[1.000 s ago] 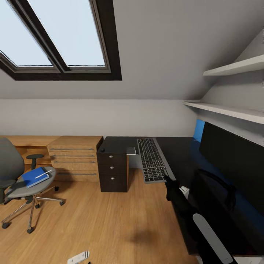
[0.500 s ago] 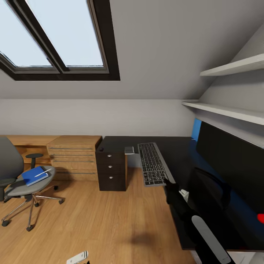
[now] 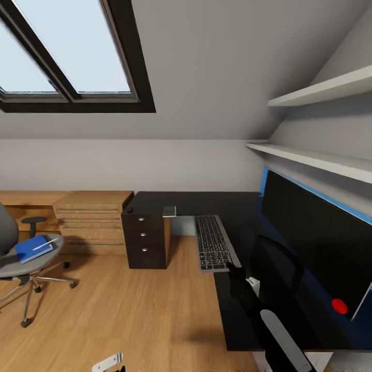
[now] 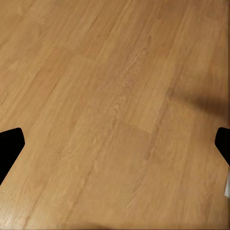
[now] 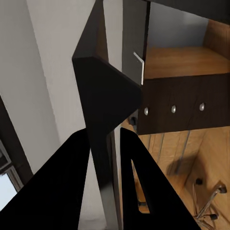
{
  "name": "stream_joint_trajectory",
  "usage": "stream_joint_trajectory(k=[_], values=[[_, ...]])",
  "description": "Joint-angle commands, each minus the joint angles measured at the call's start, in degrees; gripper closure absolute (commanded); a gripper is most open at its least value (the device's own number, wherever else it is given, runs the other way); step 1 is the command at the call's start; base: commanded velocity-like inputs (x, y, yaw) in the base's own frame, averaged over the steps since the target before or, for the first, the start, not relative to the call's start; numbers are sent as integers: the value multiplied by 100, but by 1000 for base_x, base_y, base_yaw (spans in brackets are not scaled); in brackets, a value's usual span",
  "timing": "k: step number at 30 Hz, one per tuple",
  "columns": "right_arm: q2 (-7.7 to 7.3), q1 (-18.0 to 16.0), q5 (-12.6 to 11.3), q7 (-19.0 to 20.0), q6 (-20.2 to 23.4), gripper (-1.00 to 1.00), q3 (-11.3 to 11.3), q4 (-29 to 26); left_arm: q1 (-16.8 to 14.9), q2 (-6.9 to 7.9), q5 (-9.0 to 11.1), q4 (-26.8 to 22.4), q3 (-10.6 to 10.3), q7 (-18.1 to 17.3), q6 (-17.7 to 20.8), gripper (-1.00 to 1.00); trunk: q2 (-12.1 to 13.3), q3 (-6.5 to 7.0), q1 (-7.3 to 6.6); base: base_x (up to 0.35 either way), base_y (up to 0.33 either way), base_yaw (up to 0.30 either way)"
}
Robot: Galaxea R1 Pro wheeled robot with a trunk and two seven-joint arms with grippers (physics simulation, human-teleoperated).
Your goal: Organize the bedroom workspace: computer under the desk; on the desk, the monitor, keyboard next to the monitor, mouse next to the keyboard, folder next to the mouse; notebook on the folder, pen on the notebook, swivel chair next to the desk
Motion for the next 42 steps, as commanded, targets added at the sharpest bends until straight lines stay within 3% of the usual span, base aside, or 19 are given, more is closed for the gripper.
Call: stream_joint_trajectory(k=[1, 8, 13, 17, 27, 42], values=[[30, -7, -35, -2, -44, 100, 12, 9, -2, 10, 43, -12, -34, 53, 6, -100, -6, -15, 1, 0, -47, -159], [124, -8, -34, 22, -64, 100, 27, 31, -2, 29, 47, -12, -22, 72, -10, -100, -6, -26, 1, 0, -6, -40], [102, -8, -37, 1, -30, 100, 9, 36, -2, 30, 47, -12, -18, 75, -10, -100, -6, -26, 1, 57, -125, -1], [81, -23, -40, -45, 4, 100, -14, 232, -2, 39, 47, -21, 120, 65, -19, -100, -6, -26, 1, 129, -214, 0], [90, -26, -50, -40, 0, 100, -10, 272, -2, 40, 47, -21, 137, 63, -12, -100, -6, -26, 1, 100, -280, 0], [87, -32, -39, -35, 5, 100, -9, 355, -2, 59, 50, -53, 137, 47, -19, -100, -6, -26, 1, 2, -11, 0]])
